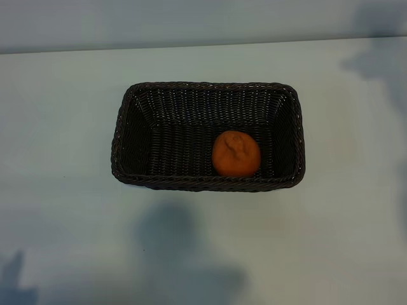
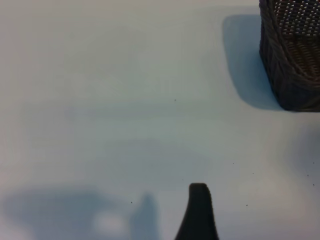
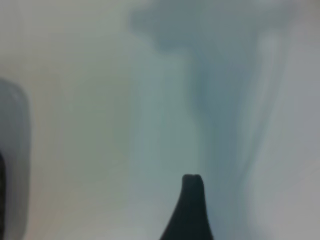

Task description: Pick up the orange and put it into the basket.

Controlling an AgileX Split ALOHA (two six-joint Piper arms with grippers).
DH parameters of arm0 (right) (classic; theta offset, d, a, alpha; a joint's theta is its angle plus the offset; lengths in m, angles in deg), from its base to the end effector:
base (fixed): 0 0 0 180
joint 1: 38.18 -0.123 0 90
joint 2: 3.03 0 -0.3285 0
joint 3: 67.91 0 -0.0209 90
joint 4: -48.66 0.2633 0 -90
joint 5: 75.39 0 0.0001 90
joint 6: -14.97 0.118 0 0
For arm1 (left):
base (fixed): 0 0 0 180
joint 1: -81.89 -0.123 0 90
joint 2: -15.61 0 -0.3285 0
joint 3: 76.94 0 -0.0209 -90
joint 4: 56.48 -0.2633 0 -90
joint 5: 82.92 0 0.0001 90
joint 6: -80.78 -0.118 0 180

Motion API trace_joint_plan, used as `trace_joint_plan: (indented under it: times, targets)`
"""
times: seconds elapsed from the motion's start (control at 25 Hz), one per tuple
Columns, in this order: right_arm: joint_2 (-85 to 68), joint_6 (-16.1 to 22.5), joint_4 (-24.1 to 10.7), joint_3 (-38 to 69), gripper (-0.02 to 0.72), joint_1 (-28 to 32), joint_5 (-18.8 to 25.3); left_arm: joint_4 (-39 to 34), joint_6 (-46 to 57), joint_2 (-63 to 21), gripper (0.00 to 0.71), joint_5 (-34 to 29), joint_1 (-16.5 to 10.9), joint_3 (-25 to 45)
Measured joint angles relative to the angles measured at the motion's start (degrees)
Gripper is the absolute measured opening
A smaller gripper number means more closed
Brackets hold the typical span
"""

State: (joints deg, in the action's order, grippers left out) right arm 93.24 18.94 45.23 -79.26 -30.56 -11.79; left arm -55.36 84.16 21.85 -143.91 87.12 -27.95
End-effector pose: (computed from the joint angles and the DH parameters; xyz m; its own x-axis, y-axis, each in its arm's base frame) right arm 0.3538 -0.0537 0.3932 -0.8373 0.1550 -0.5243 0.1961 0.9803 -0.0234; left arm -0.0165 -0.0005 0.2738 -0.4462 -0.0279 -0.8945 0.0761 0.9947 -0.0689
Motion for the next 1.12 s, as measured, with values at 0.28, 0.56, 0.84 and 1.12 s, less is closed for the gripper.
trace_joint_plan:
  times: [0.28,0.56,0.84,1.12]
  targets:
    - [-10.17,-0.31,0.25,0.0,0.596,0.0,3.37,0.0,0.0,0.0,0.59,0.0,0.0,0.0]
    - [-22.41,-0.17,0.96,0.05,0.595,0.0,6.8,0.0,0.0,0.0,0.59,0.0,0.0,0.0]
    - [-38.34,-0.19,0.4,4.68,0.595,0.0,7.92,0.0,0.0,0.0,0.59,0.0,0.0,0.0]
    - [-53.65,-1.76,-2.76,14.93,0.595,0.0,7.08,0.0,0.0,0.0,0.59,0.0,0.0,0.0]
